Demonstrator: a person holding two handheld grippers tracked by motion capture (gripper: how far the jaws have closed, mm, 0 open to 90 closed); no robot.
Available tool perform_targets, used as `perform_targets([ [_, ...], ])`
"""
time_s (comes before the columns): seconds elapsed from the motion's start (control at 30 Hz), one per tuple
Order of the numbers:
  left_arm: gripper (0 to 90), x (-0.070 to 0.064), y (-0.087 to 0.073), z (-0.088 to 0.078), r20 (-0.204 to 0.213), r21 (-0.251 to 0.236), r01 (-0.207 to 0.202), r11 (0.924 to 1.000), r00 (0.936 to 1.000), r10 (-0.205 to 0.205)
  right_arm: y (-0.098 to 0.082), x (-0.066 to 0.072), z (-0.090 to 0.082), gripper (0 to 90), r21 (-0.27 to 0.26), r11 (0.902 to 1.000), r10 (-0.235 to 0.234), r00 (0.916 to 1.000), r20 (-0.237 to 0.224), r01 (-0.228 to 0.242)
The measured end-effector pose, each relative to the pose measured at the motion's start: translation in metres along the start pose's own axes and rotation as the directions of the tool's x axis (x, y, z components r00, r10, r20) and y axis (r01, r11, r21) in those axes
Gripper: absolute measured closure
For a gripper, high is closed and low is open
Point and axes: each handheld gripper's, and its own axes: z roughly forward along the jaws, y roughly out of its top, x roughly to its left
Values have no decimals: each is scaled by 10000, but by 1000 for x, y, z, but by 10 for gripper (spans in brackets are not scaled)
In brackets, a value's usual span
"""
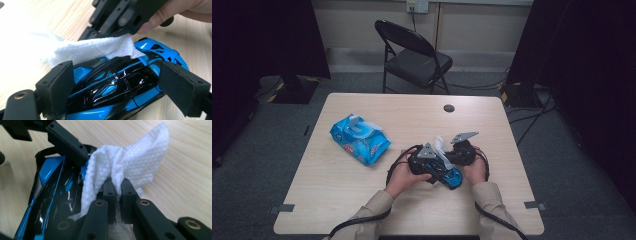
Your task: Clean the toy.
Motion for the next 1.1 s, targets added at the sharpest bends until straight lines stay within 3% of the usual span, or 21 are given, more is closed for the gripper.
perform_targets([
  [0.67, 131, -2, 1, 0, -62, 113, -70, 9999, 10000, 71, -34, 0, -31, 850, -482, 9975, 511, 9987, 28, -509],
  [1.1, 133, -2, 1, -1, -79, 157, -30, 9999, 10000, 32, -52, 2, -48, 849, -555, 9971, 534, 9984, 163, -524],
])
